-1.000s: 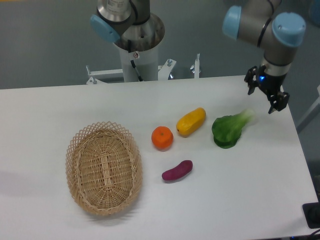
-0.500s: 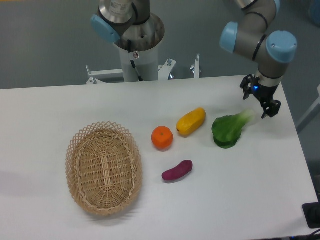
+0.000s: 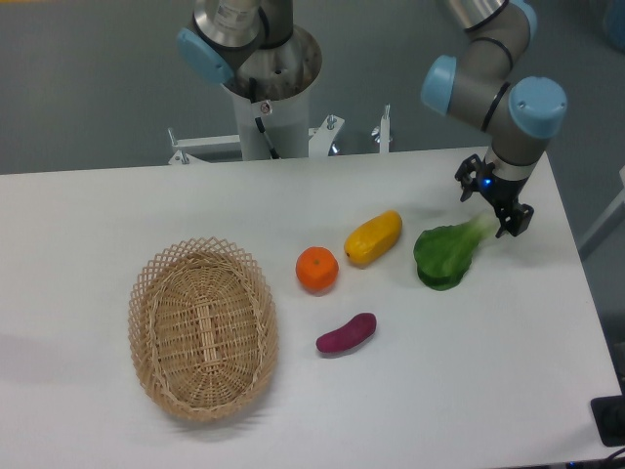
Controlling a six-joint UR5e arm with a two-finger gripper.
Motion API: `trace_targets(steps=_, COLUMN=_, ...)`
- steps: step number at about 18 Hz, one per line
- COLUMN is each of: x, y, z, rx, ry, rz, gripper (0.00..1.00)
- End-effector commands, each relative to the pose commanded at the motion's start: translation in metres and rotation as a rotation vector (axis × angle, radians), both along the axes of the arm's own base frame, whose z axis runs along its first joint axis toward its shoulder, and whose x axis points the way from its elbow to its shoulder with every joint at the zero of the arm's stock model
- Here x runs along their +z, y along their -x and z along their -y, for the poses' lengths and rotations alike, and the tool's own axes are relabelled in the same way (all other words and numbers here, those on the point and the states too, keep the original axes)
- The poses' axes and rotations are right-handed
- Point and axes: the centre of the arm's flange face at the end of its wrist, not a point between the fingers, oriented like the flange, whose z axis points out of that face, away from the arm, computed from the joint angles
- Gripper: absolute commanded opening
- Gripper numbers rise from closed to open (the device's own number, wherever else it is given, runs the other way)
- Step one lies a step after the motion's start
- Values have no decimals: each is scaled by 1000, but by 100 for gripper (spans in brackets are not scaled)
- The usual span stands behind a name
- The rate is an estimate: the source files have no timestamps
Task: Pick up the green vegetable from the table
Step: 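Move the open gripper over the green bok choy's stem and lower it, then close the gripper on the bok choy stem, then lift the bok choy up off the table by its stem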
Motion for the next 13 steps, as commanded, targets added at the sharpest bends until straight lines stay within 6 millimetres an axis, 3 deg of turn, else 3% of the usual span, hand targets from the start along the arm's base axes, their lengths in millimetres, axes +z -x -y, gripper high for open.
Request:
trace_targets(steps=5, x=2, y=1, z=-1, rx=0, ry=-1, rz=-8, gripper=41)
trace_targets(steps=13, x=23, y=9, z=-2, rx=0, ry=-12, rz=-48, gripper=34)
